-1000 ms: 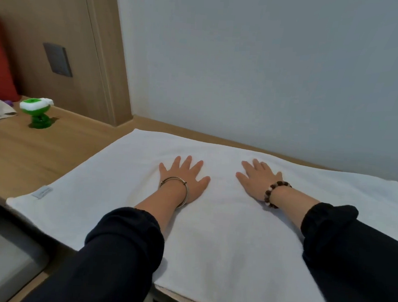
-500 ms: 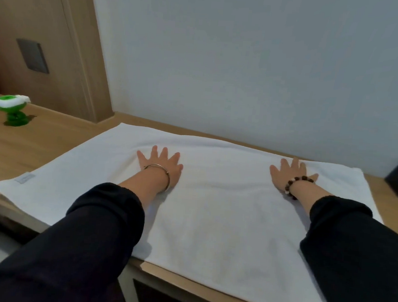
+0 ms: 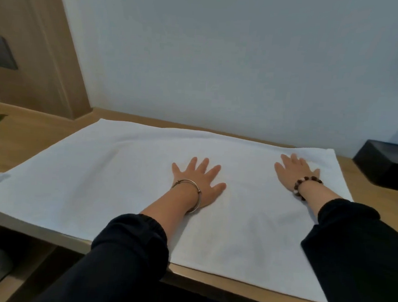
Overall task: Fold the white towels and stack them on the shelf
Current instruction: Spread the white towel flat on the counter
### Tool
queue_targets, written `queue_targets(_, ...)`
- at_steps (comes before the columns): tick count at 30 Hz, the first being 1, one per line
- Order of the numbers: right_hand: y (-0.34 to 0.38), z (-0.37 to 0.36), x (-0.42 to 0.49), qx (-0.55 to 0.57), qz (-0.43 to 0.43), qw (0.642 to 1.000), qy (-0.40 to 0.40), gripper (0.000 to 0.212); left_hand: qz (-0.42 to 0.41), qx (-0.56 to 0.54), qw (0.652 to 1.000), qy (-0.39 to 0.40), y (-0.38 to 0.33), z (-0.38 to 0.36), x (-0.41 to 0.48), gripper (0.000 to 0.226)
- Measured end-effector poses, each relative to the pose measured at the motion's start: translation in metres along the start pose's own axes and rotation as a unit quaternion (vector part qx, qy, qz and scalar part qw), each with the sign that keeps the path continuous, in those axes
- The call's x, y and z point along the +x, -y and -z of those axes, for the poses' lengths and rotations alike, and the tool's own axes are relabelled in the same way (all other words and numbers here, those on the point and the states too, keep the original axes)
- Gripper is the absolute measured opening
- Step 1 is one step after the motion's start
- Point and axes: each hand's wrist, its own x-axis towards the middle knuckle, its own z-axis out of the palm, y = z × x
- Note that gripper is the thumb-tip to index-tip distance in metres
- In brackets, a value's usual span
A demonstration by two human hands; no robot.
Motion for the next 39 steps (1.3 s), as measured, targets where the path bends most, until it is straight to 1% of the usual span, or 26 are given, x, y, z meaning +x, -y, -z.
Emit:
queue_targets(4, -0.016, 0.009, 0.01, 0.01, -0.075, 0.997, -0.024, 0.058, 0.004, -0.007, 1.0, -0.01, -0.001, 0.001, -0.001, 0.065)
queue_targets(6, -0.004, 0.011, 0.005, 0.009, -0.107, 0.994, 0.005, 0.06, 0.011, -0.005, 1.0, -0.009, -0.002, 0.001, -0.001, 0.065)
queue_targets(7, 0.006, 0.012, 0.001, 0.006, -0.11, 0.994, 0.021, 0.061, 0.014, -0.005, 1.0, -0.008, -0.002, 0.001, -0.001, 0.065)
queue_targets(9, 0.033, 0.015, -0.011, 0.011, -0.076, 0.996, 0.039, 0.065, 0.018, -0.009, 1.0, -0.006, -0.002, 0.001, -0.001, 0.065)
queue_targets(12, 0.073, 0.011, -0.04, 0.032, 0.018, 0.997, 0.061, 0.068, 0.024, -0.013, 1.0, -0.006, -0.003, 0.001, -0.001, 0.066)
queue_targets(14, 0.083, -0.004, -0.064, -0.003, 0.055, 0.995, 0.082, 0.071, 0.028, -0.011, 1.0, -0.003, -0.003, 0.0, -0.001, 0.066)
queue_targets(15, 0.081, -0.012, -0.076, -0.018, 0.057, 0.995, 0.08, 0.071, 0.028, -0.009, 1.0, -0.001, -0.003, 0.0, 0.0, 0.067)
queue_targets(18, 0.061, -0.02, -0.093, -0.013, 0.043, 0.998, 0.034, 0.064, 0.026, -0.013, 1.0, -0.003, -0.002, 0.0, 0.0, 0.066)
queue_targets(23, 0.021, -0.012, -0.091, 0.004, -0.037, 0.999, 0.02, 0.06, 0.019, -0.018, 1.0, 0.0, -0.001, 0.003, -0.004, 0.065)
queue_targets(25, 0.007, -0.01, -0.09, 0.002, -0.052, 0.999, 0.011, 0.059, 0.01, -0.017, 1.0, 0.001, 0.0, 0.005, -0.007, 0.064)
queue_targets(28, 0.0, -0.008, -0.091, -0.006, -0.048, 0.999, 0.01, 0.06, -0.008, -0.016, 1.0, 0.004, 0.014, 0.006, -0.014, 0.06)
queue_targets(31, 0.004, -0.006, -0.092, -0.014, -0.052, 0.998, 0.019, 0.06, -0.002, -0.011, 1.0, 0.008, 0.039, 0.005, -0.022, 0.059)
queue_targets(33, 0.009, -0.001, -0.093, -0.032, -0.063, 0.997, 0.035, 0.06, 0.001, 0.001, 1.0, -0.004, 0.046, 0.002, -0.031, 0.059)
queue_targets(34, 0.014, 0.004, -0.092, -0.043, -0.061, 0.996, 0.044, 0.06, 0.0, 0.006, 1.0, -0.017, 0.045, 0.0, -0.034, 0.059)
queue_targets(36, 0.03, 0.013, -0.089, -0.054, -0.029, 0.996, 0.059, 0.057, -0.008, 0.004, 0.999, -0.036, 0.036, -0.002, -0.04, 0.058)
queue_targets(39, 0.07, 0.022, -0.087, -0.044, 0.046, 0.995, 0.076, 0.054, -0.041, -0.028, 0.999, -0.02, 0.029, 0.005, -0.043, 0.054)
